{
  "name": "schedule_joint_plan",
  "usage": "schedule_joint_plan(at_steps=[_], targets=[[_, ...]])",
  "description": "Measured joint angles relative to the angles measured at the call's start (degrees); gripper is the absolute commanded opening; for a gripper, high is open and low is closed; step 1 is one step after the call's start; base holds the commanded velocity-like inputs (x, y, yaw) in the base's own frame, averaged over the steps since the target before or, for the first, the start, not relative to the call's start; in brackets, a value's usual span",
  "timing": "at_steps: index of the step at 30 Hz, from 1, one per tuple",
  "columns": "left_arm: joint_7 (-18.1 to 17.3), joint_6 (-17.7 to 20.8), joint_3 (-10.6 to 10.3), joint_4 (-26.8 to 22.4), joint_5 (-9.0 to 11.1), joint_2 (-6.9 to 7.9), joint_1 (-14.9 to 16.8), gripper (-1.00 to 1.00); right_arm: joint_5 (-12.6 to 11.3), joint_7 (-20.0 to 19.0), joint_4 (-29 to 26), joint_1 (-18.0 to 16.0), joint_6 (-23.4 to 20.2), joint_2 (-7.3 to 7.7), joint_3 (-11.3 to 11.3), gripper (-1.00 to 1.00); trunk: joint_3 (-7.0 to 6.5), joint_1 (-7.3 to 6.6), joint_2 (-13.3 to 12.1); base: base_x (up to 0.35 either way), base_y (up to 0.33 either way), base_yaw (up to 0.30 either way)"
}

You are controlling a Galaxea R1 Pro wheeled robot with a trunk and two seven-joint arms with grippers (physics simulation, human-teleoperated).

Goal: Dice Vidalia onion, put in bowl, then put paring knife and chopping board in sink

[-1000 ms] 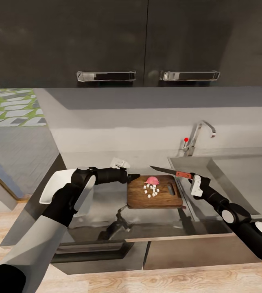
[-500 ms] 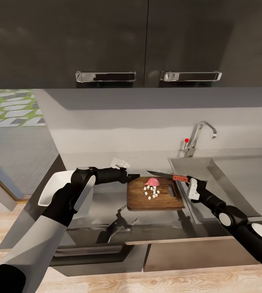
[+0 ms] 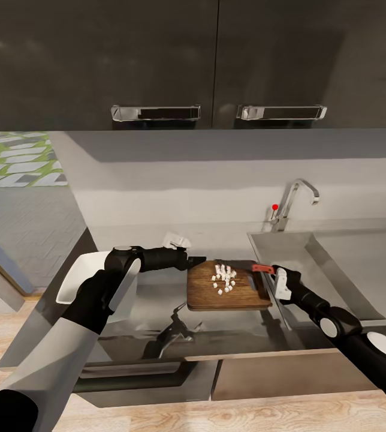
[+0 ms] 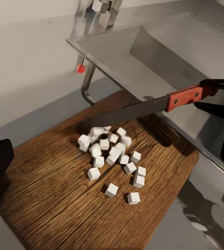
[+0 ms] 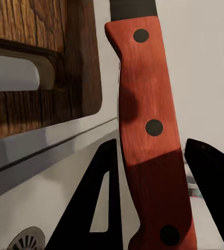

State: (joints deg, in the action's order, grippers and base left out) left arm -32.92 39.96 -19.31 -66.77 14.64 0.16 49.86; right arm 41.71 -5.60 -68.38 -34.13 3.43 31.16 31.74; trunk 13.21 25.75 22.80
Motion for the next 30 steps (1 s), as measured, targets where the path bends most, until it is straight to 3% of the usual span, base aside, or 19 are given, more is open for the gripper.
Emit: schedule_joint_plan(at_steps=[9,16,30], targets=[[0.0,0.0,0.0,0.0,0.0,0.0,0.0,1.0,-0.17,0.02,-0.07,0.0,-0.06,0.0,-0.43,-1.0,0.0,0.0,0.0,0.0,0.0,0.0],[0.0,0.0,0.0,0.0,0.0,0.0,0.0,1.0,-0.29,0.03,-0.12,0.0,-0.05,0.0,-1.99,-1.0,0.0,0.0,0.0,0.0,0.0,0.0],[0.0,-0.01,0.0,0.0,0.0,0.0,0.0,1.0,-0.34,0.03,-0.13,0.0,-0.05,0.0,-2.13,-1.0,0.0,0.0,0.0,0.0,0.0,0.0]])
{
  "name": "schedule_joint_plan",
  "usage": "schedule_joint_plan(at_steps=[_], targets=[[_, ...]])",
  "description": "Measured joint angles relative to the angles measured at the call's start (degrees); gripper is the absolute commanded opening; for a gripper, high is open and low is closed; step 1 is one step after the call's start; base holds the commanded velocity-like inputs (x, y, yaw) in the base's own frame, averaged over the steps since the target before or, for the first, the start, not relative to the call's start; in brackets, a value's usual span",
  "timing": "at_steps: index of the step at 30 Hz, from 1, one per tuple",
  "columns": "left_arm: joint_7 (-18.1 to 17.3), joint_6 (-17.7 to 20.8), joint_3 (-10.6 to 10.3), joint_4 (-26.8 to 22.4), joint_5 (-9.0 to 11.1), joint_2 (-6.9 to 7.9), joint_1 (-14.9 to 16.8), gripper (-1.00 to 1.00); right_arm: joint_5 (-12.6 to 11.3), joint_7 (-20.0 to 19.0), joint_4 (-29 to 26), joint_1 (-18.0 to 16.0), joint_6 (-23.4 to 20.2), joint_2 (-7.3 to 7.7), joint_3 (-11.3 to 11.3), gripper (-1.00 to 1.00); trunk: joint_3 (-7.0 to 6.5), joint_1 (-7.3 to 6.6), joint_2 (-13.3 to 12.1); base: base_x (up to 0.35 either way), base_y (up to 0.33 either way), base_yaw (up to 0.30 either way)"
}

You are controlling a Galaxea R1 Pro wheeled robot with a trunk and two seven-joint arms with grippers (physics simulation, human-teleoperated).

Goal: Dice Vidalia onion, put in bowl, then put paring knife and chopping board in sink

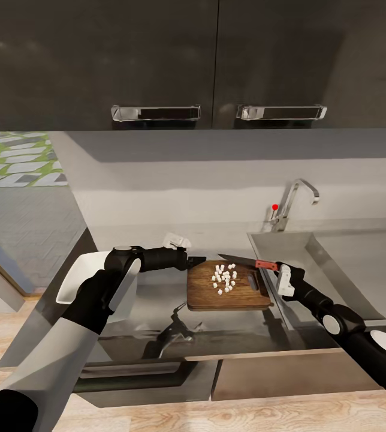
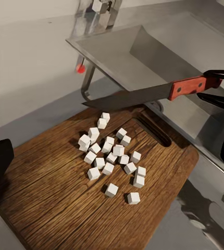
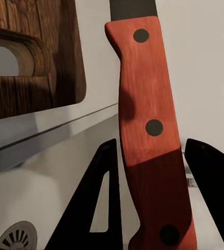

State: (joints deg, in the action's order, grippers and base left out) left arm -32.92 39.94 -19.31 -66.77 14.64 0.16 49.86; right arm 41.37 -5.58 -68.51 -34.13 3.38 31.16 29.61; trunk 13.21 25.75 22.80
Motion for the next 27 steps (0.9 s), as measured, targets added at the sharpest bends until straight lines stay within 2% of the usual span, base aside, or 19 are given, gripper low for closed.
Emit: schedule_joint_plan(at_steps=[22,27], targets=[[0.0,0.01,0.0,0.0,0.0,0.0,-0.01,1.0,-0.05,0.0,0.0,0.0,0.02,0.0,-0.33,-1.0,0.0,0.0,0.0,0.0,0.0,0.0],[0.0,0.01,0.0,-0.02,0.0,0.0,0.0,1.0,-1.41,-0.11,0.0,-0.01,0.11,0.0,-3.13,-1.0,0.0,0.0,0.0,0.0,0.0,0.0]])
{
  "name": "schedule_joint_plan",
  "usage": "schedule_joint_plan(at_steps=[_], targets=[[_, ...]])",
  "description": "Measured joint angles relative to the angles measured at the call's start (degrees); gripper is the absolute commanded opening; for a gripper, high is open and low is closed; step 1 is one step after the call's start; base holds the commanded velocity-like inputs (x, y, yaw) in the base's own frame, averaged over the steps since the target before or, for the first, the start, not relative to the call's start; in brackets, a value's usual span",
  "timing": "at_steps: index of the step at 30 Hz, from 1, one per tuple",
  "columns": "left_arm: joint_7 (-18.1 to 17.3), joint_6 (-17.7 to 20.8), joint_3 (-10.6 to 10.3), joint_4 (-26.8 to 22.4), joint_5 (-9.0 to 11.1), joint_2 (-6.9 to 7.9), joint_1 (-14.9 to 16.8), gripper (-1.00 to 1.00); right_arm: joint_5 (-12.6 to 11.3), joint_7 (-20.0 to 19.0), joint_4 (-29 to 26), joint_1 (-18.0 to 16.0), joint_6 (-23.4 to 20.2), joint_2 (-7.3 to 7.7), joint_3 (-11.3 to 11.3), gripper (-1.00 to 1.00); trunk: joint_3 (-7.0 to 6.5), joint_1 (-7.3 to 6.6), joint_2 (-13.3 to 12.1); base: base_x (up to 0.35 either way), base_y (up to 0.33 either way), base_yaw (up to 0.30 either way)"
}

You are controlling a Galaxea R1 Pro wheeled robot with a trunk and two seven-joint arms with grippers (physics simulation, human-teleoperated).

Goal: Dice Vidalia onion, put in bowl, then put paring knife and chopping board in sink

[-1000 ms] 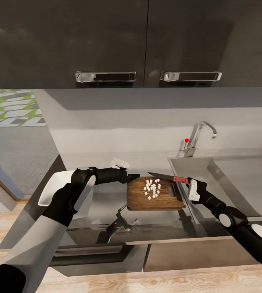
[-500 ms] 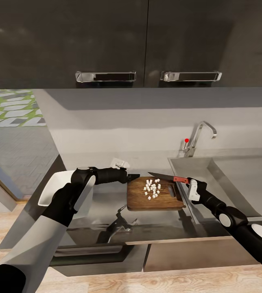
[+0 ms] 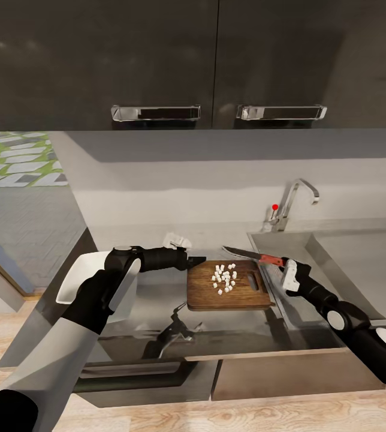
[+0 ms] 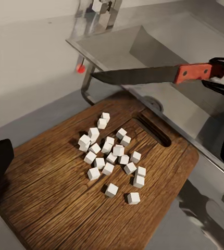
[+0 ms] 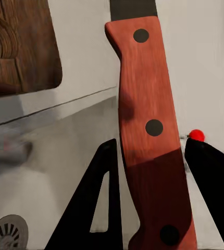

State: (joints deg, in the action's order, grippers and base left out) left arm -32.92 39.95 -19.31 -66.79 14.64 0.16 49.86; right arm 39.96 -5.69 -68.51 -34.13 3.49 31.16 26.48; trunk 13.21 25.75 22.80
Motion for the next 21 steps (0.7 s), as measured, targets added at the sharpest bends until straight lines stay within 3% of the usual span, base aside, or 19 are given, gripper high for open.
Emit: schedule_joint_plan(at_steps=[1,4,5,9,10,12,14,17,21], targets=[[0.0,-0.01,0.0,-0.02,0.0,0.0,0.0,1.0,-2.88,-0.05,0.03,-0.01,0.16,0.01,-2.11,-1.0,0.0,0.0,0.0,0.0,0.0,0.0],[0.0,-0.01,0.0,-0.02,0.0,0.0,0.0,1.0,-7.73,-0.23,0.06,0.0,0.26,0.0,-4.97,-1.0,0.0,0.0,0.0,0.0,0.0,0.0],[0.0,0.0,0.0,0.01,0.0,0.0,-0.01,1.0,-10.57,-0.62,0.06,-0.01,0.32,0.01,-6.94,-1.0,0.0,0.0,0.0,0.0,0.0,0.0],[0.0,-0.03,0.0,-0.02,0.0,0.0,0.0,1.0,-11.87,-2.28,0.54,0.0,0.29,0.06,-9.31,-1.0,0.0,0.0,0.0,0.0,0.0,0.0],[0.0,-0.05,0.0,-0.02,0.0,0.0,0.0,1.0,-12.04,-3.38,0.82,-0.01,0.31,0.08,-11.13,-1.0,0.0,0.0,0.0,0.0,0.0,0.0],[-0.05,-0.14,-0.01,-0.06,0.01,-0.07,0.0,1.0,-12.84,-7.48,1.06,-0.01,0.29,0.1,-17.09,-1.0,0.0,0.0,0.0,0.0,0.0,0.0],[-0.03,-0.16,-0.04,-0.07,0.03,-0.18,0.0,1.0,-15.03,-8.33,1.08,0.0,0.16,0.03,-19.24,-1.0,0.0,0.0,0.0,0.0,0.0,0.0],[-0.03,-0.18,-0.05,-0.07,0.04,-0.28,0.01,1.0,-24.5,-8.97,1.09,0.0,-0.06,-0.05,-21.0,-1.0,0.0,0.0,0.0,0.0,0.0,0.0],[-0.04,-0.18,-0.05,-0.08,0.03,-0.38,0.01,1.0,-32.95,-9.14,1.01,0.0,-0.13,-0.08,-21.79,-1.0,0.0,0.0,0.0,0.0,0.0,0.0]])
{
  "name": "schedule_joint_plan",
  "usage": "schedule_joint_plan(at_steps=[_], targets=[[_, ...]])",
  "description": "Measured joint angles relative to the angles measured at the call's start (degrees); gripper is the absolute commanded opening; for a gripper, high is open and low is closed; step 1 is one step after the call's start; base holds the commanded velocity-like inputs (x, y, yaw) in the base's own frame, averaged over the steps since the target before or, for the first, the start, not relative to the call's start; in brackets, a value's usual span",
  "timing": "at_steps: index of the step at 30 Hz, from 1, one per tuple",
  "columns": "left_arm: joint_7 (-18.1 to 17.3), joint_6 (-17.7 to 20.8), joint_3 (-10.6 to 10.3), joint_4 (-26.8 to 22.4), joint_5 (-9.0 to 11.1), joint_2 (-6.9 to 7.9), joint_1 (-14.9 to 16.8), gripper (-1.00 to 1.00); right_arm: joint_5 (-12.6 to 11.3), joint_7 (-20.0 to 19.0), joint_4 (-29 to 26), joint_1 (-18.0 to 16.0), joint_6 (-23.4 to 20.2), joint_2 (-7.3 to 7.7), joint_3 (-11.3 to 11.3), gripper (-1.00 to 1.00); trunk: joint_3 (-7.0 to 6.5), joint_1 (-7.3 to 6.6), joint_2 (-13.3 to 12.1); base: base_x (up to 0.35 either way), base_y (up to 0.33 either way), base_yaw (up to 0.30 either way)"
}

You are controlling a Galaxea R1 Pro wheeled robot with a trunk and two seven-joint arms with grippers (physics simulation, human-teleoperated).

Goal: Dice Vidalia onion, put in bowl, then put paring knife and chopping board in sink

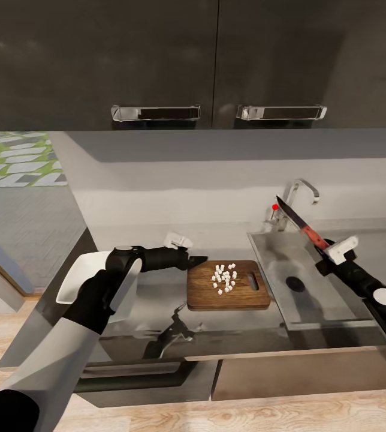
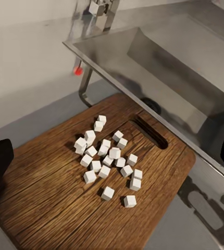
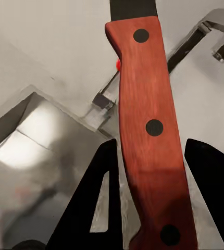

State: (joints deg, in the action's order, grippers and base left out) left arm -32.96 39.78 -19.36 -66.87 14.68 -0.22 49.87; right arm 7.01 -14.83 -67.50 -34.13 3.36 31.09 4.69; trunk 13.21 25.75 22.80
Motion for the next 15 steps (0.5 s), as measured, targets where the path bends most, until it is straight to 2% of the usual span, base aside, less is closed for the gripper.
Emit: schedule_joint_plan(at_steps=[2,5,11,15], targets=[[0.0,0.01,0.0,0.0,0.0,-0.2,0.0,1.0,-2.88,-0.02,-0.06,0.0,-0.03,-0.02,-0.44,-1.0,0.0,0.0,0.0,0.0,0.0,0.0],[0.06,0.0,0.0,0.0,-0.01,-0.36,0.0,1.0,-4.12,-0.07,-0.03,0.01,0.1,-0.21,-0.29,-1.0,0.0,0.0,0.0,0.0,0.0,0.0],[0.08,0.0,0.0,0.0,-0.01,-0.38,0.0,1.0,-4.49,-0.05,-0.02,0.0,-0.02,-1.06,0.34,-1.0,0.0,0.0,0.0,0.0,0.0,0.0],[0.08,0.0,0.0,0.0,-0.01,-0.39,0.0,1.0,-4.52,-0.18,-0.02,0.01,-0.09,-1.52,1.76,-1.0,0.0,0.0,0.0,0.0,0.0,0.0]])
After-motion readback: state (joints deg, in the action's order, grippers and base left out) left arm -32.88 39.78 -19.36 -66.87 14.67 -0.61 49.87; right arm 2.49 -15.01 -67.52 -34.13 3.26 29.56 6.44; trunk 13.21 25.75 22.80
